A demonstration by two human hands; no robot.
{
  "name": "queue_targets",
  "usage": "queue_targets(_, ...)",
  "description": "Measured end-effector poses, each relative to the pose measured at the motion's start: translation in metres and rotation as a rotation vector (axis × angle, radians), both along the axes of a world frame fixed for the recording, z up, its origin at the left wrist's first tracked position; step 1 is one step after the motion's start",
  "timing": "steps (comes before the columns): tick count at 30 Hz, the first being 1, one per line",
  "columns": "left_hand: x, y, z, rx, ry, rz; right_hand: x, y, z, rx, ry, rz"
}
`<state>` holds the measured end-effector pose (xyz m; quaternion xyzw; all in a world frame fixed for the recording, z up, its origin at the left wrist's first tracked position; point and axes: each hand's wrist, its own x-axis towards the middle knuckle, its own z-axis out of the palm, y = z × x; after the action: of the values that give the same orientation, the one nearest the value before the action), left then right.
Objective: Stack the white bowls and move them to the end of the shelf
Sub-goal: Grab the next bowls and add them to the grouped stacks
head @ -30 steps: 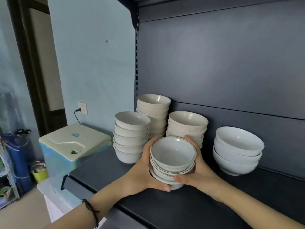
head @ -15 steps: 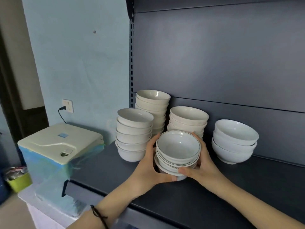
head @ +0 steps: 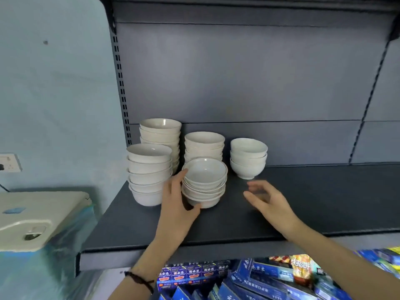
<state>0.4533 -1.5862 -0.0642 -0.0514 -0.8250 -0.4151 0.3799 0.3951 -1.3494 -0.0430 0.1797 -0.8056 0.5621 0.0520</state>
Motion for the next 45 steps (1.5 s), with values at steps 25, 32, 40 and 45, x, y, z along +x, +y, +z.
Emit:
queue_targets(25,0.007,0.263,0.003,-0.904,0.175,-0.296,0.144,0.306,0.000,1.190,-0.122,-0.644)
queue_targets(32,-0.017,0.420,0.032,-0.931,0.245,-0.343,0.153,0.441,0.019,1.177,-0.133,-0.773)
queue_targets(40,-0.026,0.570,0.018,-0.970,0.155,-0.420,0.162,0.568,0.012,1.150,-0.187,-0.834)
queue_targets(45,-0.040,0.648,0.018,-0.954,0.184,-0.468,0.162,0.632,0.018,1.123,-0.239,-0.856)
